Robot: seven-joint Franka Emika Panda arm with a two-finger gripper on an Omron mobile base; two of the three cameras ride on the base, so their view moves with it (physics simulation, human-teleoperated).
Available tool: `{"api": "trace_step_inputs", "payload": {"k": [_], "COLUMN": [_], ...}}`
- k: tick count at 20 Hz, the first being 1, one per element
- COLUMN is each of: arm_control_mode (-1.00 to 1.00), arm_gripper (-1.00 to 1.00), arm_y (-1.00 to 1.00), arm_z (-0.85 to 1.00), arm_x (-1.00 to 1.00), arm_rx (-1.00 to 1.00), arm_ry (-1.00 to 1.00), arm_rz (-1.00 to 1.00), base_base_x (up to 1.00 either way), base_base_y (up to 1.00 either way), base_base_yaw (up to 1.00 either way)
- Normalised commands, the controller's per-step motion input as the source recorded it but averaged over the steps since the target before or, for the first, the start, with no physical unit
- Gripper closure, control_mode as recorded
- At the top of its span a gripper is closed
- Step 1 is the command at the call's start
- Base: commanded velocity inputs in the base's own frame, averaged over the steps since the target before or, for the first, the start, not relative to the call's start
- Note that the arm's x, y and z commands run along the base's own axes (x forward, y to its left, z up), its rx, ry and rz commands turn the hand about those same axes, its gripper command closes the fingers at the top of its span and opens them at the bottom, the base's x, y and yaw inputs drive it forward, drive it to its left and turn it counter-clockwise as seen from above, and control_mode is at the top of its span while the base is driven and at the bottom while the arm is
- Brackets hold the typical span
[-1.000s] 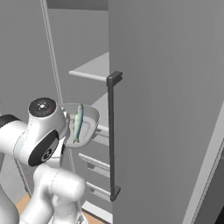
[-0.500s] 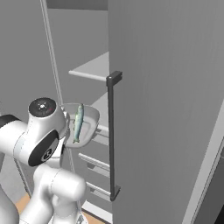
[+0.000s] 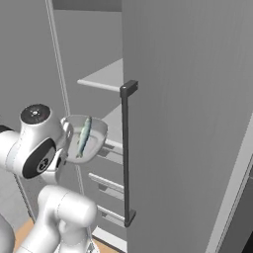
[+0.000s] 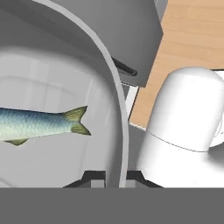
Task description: Take the meat container that has the fish and place it on the second highest rack of the freezer. Then take the vegetable container that has the lemon and onion and place it on the highest rack of the freezer.
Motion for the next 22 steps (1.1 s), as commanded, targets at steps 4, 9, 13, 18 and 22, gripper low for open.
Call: {"api": "trace_step_inputs", "payload": {"k": [4, 9, 13, 18, 22], "arm_control_mode": [-1.0, -1.0, -1.0, -1.0, -1.0], "arm_gripper": [1.0, 1.0, 1.0, 1.0, 1.0], "arm_y": [0.03, 0.2, 0.02, -0.03, -0.1], "arm_z": [-0.27, -0.27, -0.48, -0.35, -0.22], "arm_x": [0.46, 0.77, 0.96, 0.84, 0.78], "arm_rx": [0.04, 0.01, 0.0, -0.02, 0.0], "arm_ry": [0.0, -0.07, -0.06, -0.02, 0.06], "arm_rz": [-0.08, -0.04, -0.04, -0.03, 0.0], "base_base_x": [0.0, 0.0, 0.0, 0.0, 0.0], "base_base_y": [0.0, 0.0, 0.0, 0.0, 0.0], "base_base_yaw": [0.0, 0.0, 0.0, 0.0, 0.0]}}
